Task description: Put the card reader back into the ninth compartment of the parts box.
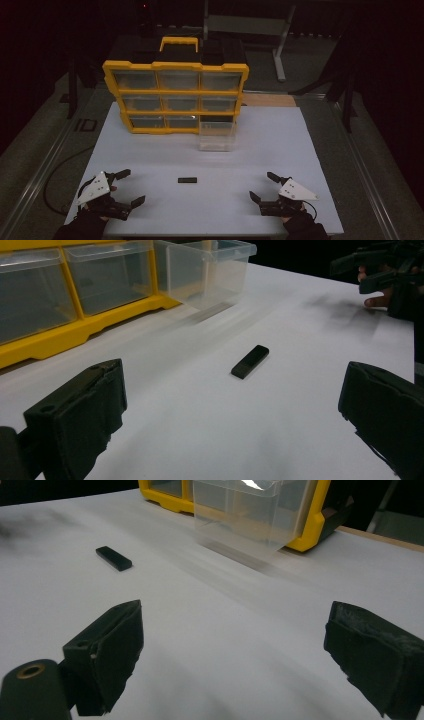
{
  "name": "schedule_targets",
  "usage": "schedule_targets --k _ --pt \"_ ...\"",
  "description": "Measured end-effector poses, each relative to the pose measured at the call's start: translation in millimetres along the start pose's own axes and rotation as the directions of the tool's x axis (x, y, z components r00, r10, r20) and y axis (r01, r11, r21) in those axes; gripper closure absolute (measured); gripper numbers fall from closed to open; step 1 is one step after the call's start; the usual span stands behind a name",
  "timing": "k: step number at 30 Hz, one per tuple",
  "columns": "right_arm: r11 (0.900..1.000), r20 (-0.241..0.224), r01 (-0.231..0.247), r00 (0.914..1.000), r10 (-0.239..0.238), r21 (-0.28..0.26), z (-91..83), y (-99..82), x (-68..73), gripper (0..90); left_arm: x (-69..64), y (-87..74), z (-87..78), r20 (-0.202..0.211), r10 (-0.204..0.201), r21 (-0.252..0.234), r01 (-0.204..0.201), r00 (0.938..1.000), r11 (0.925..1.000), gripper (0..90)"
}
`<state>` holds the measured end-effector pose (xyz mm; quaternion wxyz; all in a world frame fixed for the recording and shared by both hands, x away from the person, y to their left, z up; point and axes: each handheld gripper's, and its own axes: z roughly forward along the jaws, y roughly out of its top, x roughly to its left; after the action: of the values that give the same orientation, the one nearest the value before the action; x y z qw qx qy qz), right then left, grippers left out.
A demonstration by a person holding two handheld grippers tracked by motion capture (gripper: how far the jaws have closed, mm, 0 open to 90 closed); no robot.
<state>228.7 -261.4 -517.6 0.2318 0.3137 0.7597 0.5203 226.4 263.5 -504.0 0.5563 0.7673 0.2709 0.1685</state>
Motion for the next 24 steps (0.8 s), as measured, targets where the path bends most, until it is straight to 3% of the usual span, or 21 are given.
schedule_targets --k 14,24 --pt "1.0000 -0.025 0.003 0.9997 -0.003 0.008 2.0 -0.4 -0.1 9.0 -1.0 0.8 0.9 -0.007 0.008 0.003 -0.008 0.9999 1.0000 0.4" --pt "0.9999 -0.015 0.016 0.9998 -0.016 0.006 1.8 1.2 2.7 9.0 -1.5 3.6 0.2 -0.001 0.004 0.002 -0.004 1.0000 1.0000 0.4"
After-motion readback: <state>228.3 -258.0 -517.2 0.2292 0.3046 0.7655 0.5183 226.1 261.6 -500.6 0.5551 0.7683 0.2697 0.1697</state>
